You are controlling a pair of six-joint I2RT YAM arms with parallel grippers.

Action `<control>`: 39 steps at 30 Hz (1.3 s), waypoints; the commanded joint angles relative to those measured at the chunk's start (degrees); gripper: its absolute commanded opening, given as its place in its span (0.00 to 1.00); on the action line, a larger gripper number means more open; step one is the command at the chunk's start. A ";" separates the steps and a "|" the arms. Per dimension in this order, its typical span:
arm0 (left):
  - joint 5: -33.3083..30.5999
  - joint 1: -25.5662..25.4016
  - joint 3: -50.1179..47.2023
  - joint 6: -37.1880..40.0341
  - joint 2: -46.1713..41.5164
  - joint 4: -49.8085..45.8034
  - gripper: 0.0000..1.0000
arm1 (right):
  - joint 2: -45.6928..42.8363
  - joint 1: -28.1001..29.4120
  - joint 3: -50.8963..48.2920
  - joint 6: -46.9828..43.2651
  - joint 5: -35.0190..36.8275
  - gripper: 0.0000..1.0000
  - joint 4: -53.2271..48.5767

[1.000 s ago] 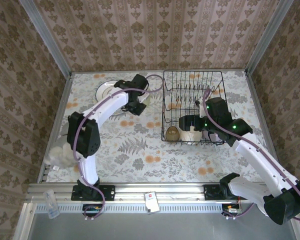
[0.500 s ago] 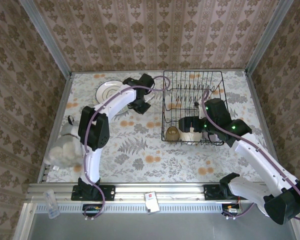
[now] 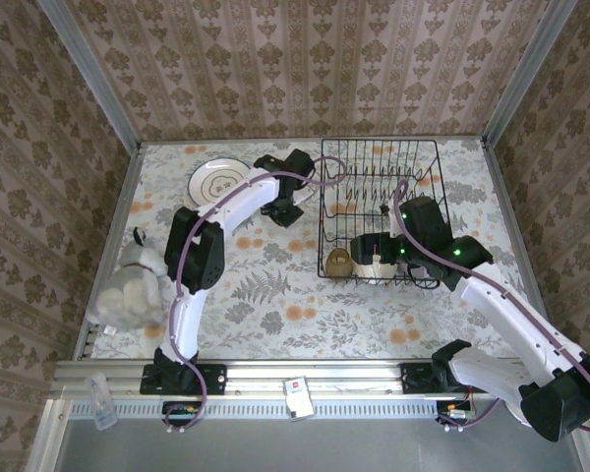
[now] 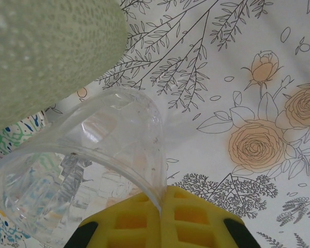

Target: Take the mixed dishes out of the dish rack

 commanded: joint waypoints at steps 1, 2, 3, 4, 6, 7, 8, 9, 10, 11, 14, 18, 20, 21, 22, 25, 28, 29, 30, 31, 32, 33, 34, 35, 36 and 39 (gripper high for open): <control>-1.89 -0.64 2.00 2.33 1.14 -1.54 0.00 | -0.67 0.38 -0.66 0.56 0.91 1.00 -0.37; -2.10 -0.76 2.13 2.60 1.39 -1.53 0.00 | -0.68 0.49 -0.71 0.55 0.91 1.00 -0.42; -2.22 -0.86 2.24 2.80 1.68 -1.50 0.00 | -0.69 0.50 -0.74 0.53 0.91 1.00 -0.34; -2.28 -0.95 2.35 2.99 1.93 -1.60 0.00 | -0.76 0.55 -0.75 0.58 0.93 1.00 -0.33; -2.63 -1.05 2.49 3.17 2.29 -1.61 0.00 | -0.77 0.54 -0.74 0.51 0.95 1.00 -0.36; -2.81 -1.18 2.51 3.27 2.47 -1.61 0.00 | -0.77 0.59 -0.80 0.50 1.06 1.00 -0.39; -3.04 -1.13 2.59 3.27 2.61 -1.69 0.00 | -0.76 0.58 -0.72 0.45 1.03 1.00 -0.39; -3.25 -1.16 2.72 3.37 2.69 -1.70 0.01 | -0.73 0.59 -0.65 0.51 1.08 1.00 -0.44; -3.40 -1.14 2.72 3.35 2.82 -1.70 0.03 | -0.72 0.71 -0.69 0.49 1.08 1.00 -0.42; -3.47 -1.14 2.80 3.35 2.84 -1.70 0.05 | -0.77 0.67 -0.67 0.46 1.13 1.00 -0.42; -3.55 -1.30 3.00 3.44 2.80 -1.92 0.10 | -0.77 0.75 -0.66 0.45 1.13 1.00 -0.42; -3.75 -1.35 3.11 3.44 2.49 -1.97 0.17 | -0.60 0.85 -0.59 0.52 1.13 1.00 -0.41; -3.92 -1.39 3.13 3.44 2.30 -2.13 0.20 | -0.56 0.96 -0.61 0.56 1.21 1.00 -0.34; -3.95 -1.43 3.21 3.44 2.25 -2.21 0.22 | -0.60 0.94 -0.51 0.57 1.26 1.00 -0.34; -4.13 -1.42 3.36 3.44 2.23 -2.30 0.23 | -0.60 0.93 -0.48 0.57 1.26 1.00 -0.35; -4.52 -1.48 3.50 3.27 1.90 -2.36 0.28 | -0.60 1.11 -0.47 0.43 1.35 1.00 -0.37; -4.82 -1.63 3.82 3.09 1.40 -2.77 0.34 | -0.56 1.23 -0.47 0.40 1.52 1.00 -0.49; -5.02 -1.67 3.87 3.07 1.14 -2.91 0.37 | -0.62 1.20 -0.48 0.42 1.61 1.00 -0.60; -5.08 -1.78 3.86 3.00 0.77 -3.01 0.40 | -0.66 1.29 -0.47 0.33 1.73 1.00 -0.65; -5.11 -1.84 3.95 3.00 0.42 -3.09 0.42 | -0.73 1.29 -0.37 0.33 1.83 1.00 -0.76; -5.24 -1.95 3.91 2.93 -0.08 -3.25 0.46 | -0.77 1.28 -0.25 0.25 1.87 1.00 -0.82; -5.33 -2.09 3.87 2.76 -0.66 -3.36 0.49 | -0.82 1.29 -0.14 0.12 1.96 1.00 -0.86; -5.37 -2.25 3.75 2.69 -1.20 -3.37 0.53 | -0.92 1.33 -0.04 0.09 2.05 1.00 -0.99; -5.49 -2.29 3.54 2.57 -1.89 -3.37 0.57 | -0.92 1.28 -0.10 0.16 2.06 1.00 -0.97; -5.51 -2.29 3.27 2.42 -2.61 -3.28 0.63 | -0.92 1.28 0.02 0.16 2.14 1.00 -1.09; -5.52 -2.59 2.79 2.23 -4.44 -3.72 0.79 | -0.96 1.37 0.20 0.10 2.22 1.00 -1.00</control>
